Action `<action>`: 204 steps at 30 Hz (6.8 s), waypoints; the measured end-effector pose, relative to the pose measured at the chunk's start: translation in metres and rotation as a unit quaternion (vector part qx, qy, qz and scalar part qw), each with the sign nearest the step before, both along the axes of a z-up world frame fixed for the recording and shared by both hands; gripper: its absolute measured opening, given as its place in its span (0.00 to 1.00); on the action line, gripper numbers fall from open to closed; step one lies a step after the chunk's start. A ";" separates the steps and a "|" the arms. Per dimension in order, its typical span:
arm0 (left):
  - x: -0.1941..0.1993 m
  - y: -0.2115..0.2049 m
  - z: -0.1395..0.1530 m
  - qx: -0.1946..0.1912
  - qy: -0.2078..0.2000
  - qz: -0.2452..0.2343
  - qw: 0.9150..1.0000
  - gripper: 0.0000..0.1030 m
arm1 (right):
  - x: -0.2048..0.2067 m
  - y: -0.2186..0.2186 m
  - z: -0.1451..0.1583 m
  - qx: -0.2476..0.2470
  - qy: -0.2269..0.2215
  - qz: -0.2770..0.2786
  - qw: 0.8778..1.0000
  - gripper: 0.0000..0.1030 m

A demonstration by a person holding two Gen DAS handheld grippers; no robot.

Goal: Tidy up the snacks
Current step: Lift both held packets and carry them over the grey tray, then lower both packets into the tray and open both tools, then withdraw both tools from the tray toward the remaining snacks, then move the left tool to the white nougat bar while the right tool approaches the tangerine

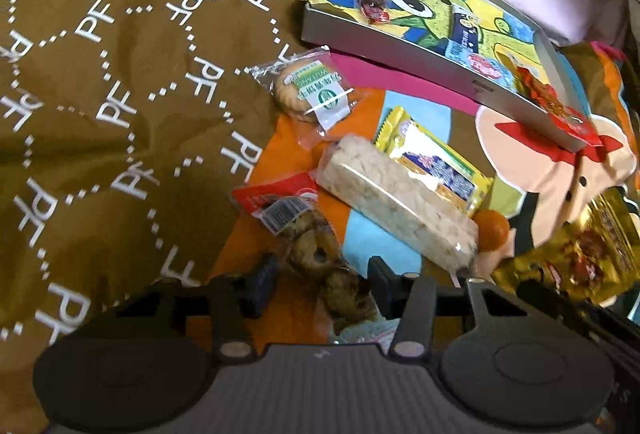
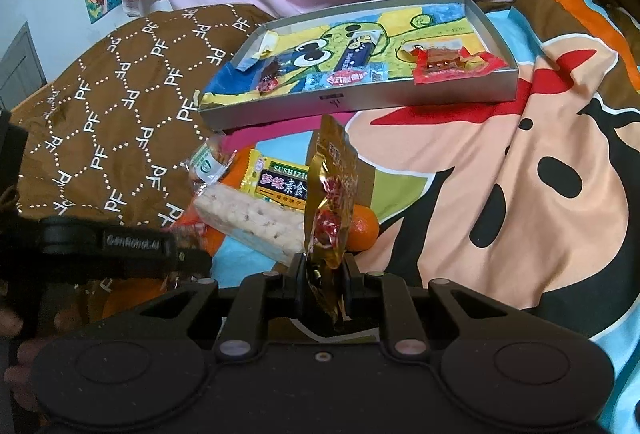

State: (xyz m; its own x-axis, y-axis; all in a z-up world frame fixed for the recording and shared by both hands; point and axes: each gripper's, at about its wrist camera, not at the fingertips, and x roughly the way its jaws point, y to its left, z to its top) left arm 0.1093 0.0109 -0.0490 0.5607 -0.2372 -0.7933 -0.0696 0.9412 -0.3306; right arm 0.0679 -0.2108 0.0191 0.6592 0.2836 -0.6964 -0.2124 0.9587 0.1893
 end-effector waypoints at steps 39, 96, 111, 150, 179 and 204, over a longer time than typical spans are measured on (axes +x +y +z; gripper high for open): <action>0.138 -0.068 0.114 0.011 -0.160 -0.045 0.986 0.52 | 0.143 -0.037 0.082 0.033 -0.141 -0.022 0.989 0.18; 0.063 -0.037 0.143 0.052 -0.242 -0.019 0.969 1.00 | 0.057 -0.035 0.116 -0.029 -0.243 -0.048 0.968 0.99; -0.005 -0.017 0.127 0.070 -0.228 -0.020 0.971 1.00 | -0.027 -0.026 0.105 -0.033 -0.234 -0.058 0.970 0.99; -0.029 0.002 0.028 0.118 -0.109 -0.054 0.986 1.00 | -0.042 -0.013 0.017 -0.099 -0.040 -0.016 0.994 0.99; 0.035 -0.009 0.016 0.145 -0.123 -0.128 0.973 1.00 | 0.023 -0.015 -0.021 -0.133 -0.047 -0.008 0.990 0.99; 0.076 -0.026 0.012 0.085 -0.139 -0.203 0.966 1.00 | 0.058 0.005 -0.046 -0.080 -0.032 0.049 0.995 0.45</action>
State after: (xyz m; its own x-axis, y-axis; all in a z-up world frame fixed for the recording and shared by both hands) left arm 0.1849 -0.0155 -0.0371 0.6461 -0.3624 -0.6718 0.3858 0.9145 -0.1223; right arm 0.1256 -0.2057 -0.0267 0.6791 0.2368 -0.6948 -0.3124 0.9498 0.0184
